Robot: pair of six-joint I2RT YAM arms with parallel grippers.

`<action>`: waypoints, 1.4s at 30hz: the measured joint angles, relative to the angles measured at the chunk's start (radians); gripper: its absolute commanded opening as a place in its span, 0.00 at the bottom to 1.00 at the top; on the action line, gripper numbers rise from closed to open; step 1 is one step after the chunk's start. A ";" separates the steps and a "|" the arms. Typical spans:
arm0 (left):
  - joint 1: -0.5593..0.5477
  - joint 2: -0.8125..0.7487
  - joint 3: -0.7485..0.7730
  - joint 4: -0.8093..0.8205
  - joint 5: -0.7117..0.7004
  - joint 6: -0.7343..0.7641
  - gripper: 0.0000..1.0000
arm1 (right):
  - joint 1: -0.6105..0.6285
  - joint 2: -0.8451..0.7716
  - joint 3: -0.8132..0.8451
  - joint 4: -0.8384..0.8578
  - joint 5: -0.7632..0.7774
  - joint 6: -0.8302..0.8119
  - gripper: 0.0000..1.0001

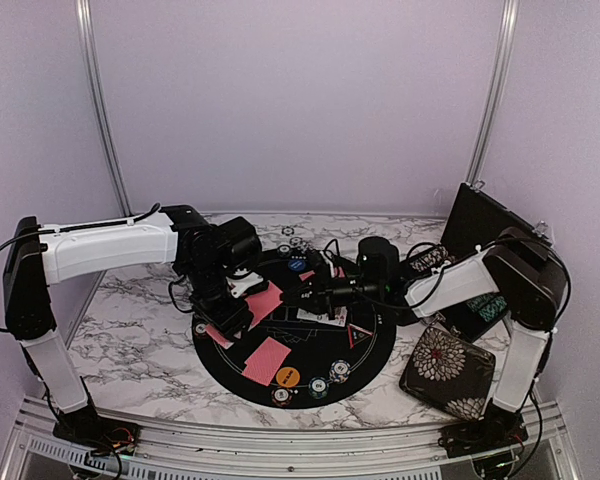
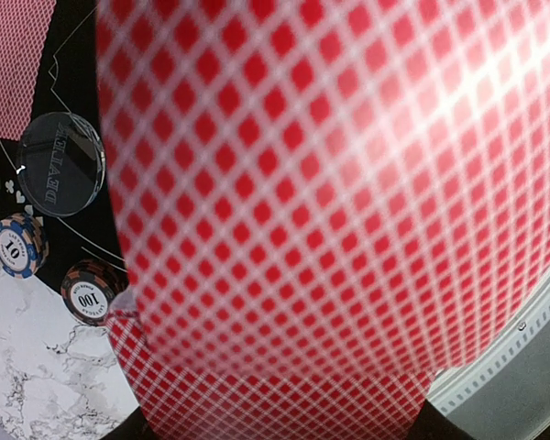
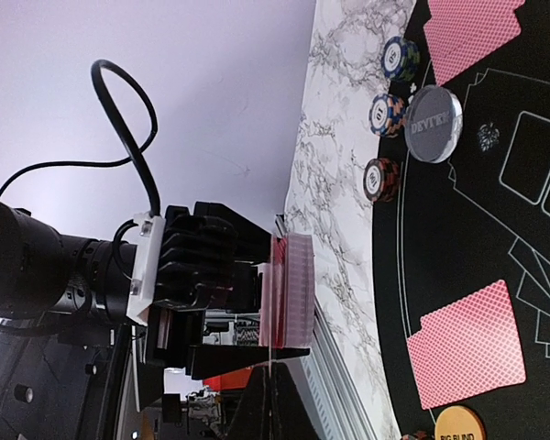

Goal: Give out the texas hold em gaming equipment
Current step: Flop the poker card in the community card area.

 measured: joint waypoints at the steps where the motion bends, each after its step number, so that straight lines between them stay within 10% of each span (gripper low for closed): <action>1: 0.000 0.000 -0.001 0.000 0.000 0.000 0.44 | -0.008 -0.009 -0.004 -0.008 0.001 -0.011 0.00; 21: 0.002 -0.070 -0.081 0.003 -0.006 -0.031 0.44 | -0.072 -0.222 0.121 -0.582 0.506 -0.872 0.00; 42: 0.011 -0.141 -0.144 0.016 -0.012 -0.057 0.44 | 0.135 -0.026 0.188 -0.571 1.025 -1.702 0.00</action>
